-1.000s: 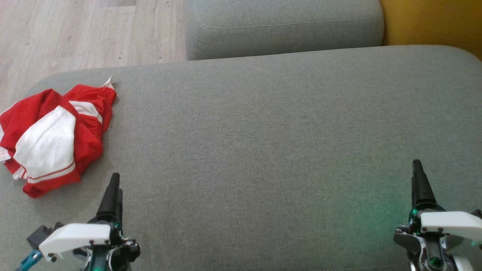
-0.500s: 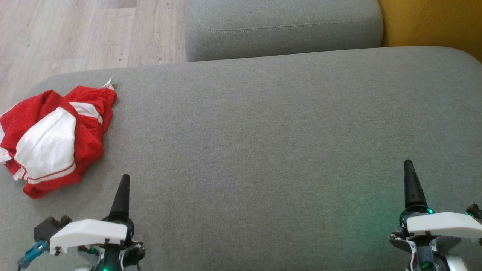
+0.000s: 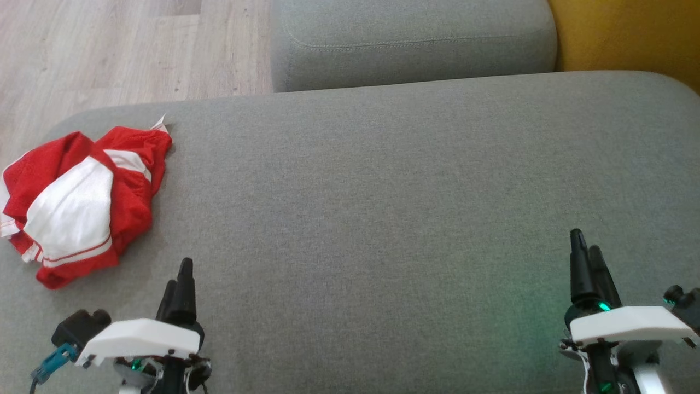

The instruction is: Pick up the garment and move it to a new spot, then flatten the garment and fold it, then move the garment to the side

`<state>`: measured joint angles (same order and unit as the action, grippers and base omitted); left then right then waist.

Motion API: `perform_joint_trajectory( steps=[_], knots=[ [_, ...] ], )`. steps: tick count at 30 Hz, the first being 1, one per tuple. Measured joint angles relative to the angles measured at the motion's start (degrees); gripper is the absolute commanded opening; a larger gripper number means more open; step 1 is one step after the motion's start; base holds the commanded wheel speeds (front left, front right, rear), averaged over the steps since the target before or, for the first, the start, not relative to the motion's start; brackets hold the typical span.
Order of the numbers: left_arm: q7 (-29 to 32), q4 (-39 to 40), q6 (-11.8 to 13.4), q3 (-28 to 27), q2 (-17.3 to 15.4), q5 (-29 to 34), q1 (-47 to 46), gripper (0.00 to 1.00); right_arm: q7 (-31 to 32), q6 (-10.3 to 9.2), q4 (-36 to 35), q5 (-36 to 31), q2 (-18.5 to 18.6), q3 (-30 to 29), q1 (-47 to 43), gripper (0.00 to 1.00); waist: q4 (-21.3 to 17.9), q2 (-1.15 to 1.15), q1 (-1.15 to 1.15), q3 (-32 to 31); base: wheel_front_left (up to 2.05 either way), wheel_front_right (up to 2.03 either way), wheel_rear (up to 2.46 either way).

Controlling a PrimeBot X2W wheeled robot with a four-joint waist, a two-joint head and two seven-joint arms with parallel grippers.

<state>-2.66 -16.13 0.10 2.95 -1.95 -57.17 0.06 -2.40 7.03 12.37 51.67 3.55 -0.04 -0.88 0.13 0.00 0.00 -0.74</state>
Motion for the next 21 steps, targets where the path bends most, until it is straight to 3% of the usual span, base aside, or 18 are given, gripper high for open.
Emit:
perform_joint_trajectory(
  steps=[21],
  knots=[
    [-3.59,0.98,2.46,2.1,-0.62,17.53,1.04,1.0,-3.72,0.0,-1.4,-16.16,0.7,3.27,-1.18,1.0,-0.04,0.0,0.0,-0.27,0.0,0.0,0.0]
  ],
)
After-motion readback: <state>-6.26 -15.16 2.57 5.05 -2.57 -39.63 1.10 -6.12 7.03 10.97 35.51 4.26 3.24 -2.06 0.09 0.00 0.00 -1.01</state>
